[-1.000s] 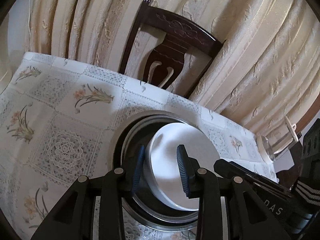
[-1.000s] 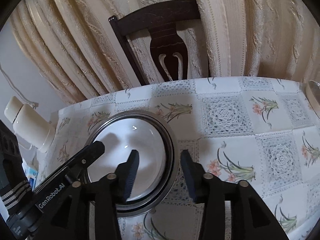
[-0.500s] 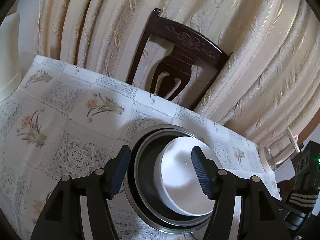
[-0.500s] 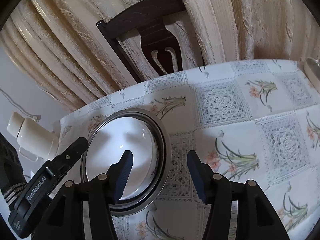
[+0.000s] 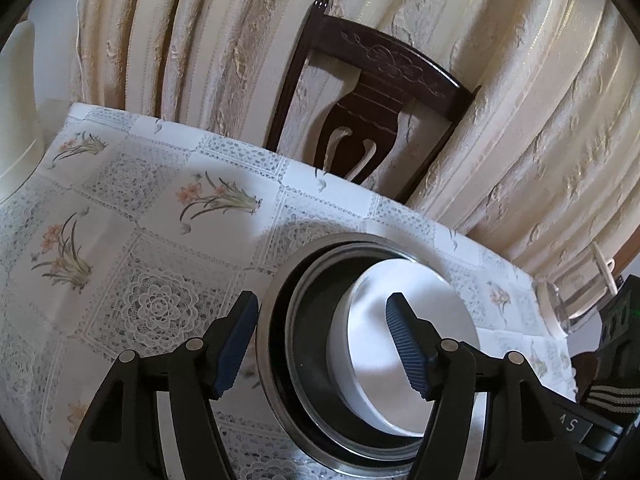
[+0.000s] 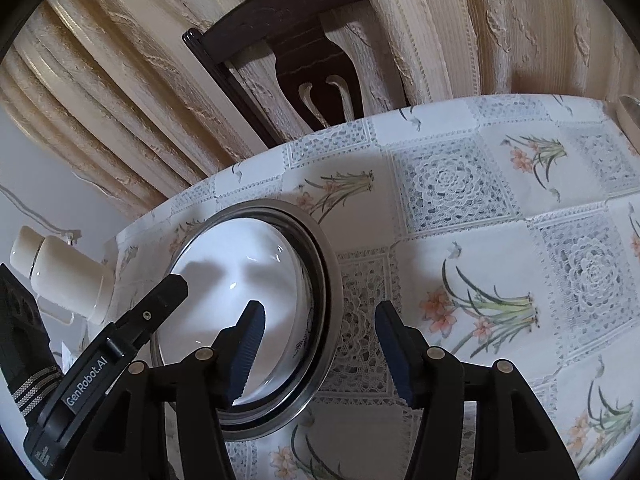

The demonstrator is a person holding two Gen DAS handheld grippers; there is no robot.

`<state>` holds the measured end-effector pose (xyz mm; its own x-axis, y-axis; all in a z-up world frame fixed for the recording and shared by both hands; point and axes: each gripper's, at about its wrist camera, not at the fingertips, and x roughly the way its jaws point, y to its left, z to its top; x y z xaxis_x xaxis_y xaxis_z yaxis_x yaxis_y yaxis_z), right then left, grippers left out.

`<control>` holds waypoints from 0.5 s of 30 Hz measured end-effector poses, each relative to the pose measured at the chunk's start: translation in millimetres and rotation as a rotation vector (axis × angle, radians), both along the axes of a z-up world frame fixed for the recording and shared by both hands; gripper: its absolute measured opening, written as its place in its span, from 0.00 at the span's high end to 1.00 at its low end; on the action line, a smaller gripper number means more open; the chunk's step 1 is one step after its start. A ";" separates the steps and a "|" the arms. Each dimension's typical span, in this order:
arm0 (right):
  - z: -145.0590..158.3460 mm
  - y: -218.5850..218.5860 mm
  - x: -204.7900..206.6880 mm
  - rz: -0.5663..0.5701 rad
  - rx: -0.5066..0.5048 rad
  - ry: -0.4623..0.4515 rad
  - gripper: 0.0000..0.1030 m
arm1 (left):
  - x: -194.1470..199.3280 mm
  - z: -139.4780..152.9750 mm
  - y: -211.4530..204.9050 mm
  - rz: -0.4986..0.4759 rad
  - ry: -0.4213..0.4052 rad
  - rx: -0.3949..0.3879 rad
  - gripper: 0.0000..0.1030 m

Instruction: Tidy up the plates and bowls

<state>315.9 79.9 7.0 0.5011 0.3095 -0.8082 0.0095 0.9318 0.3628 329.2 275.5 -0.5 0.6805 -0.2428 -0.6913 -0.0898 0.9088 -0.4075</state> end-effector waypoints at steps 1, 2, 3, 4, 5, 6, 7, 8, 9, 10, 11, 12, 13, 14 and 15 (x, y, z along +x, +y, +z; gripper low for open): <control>-0.8 0.6 0.2 0.002 0.001 0.002 0.41 | 0.6 -1.4 -0.3 0.000 0.003 0.005 0.35; -1.7 1.3 0.7 0.005 0.002 0.003 0.41 | 1.0 -2.2 -0.3 -0.001 0.005 0.008 0.35; -2.6 2.2 1.1 0.008 0.002 0.004 0.41 | 1.6 -3.2 -0.7 -0.004 0.006 0.014 0.35; -3.2 2.7 1.1 0.011 0.003 0.006 0.41 | 2.4 -4.2 -1.4 -0.008 0.006 0.020 0.35; -4.4 3.3 1.4 0.015 0.004 0.009 0.41 | 3.0 -4.9 -2.5 -0.013 0.005 0.029 0.35; -5.4 4.0 2.0 0.017 0.005 0.011 0.41 | 3.3 -5.4 -3.5 -0.017 0.003 0.037 0.35; -6.3 4.8 2.5 0.020 0.006 0.013 0.41 | 3.4 -6.1 -4.7 -0.021 0.000 0.045 0.35; -7.2 5.5 3.1 0.023 0.004 0.015 0.41 | 3.9 -7.3 -6.0 -0.027 -0.001 0.053 0.35; -7.7 5.8 3.4 0.025 0.004 0.016 0.41 | 4.6 -8.5 -6.4 -0.033 0.001 0.056 0.36; -8.3 5.9 3.7 0.026 0.003 0.016 0.41 | 5.2 -10.0 -7.2 -0.038 0.004 0.058 0.37; -8.8 6.0 4.1 0.027 0.001 0.017 0.41 | 6.0 -12.0 -7.9 -0.041 0.008 0.059 0.41; -9.5 5.7 4.7 0.027 0.000 0.018 0.41 | 6.8 -13.4 -8.5 -0.045 0.013 0.060 0.43; -9.9 5.6 5.0 0.028 0.000 0.020 0.41 | 7.2 -14.9 -9.0 -0.048 0.017 0.064 0.46; -9.9 5.7 5.3 0.028 -0.001 0.021 0.41 | 7.5 -15.8 -9.4 -0.047 0.016 0.073 0.47; -10.1 5.7 5.1 0.028 -0.002 0.021 0.41 | 7.5 -16.5 -9.8 -0.047 0.015 0.081 0.48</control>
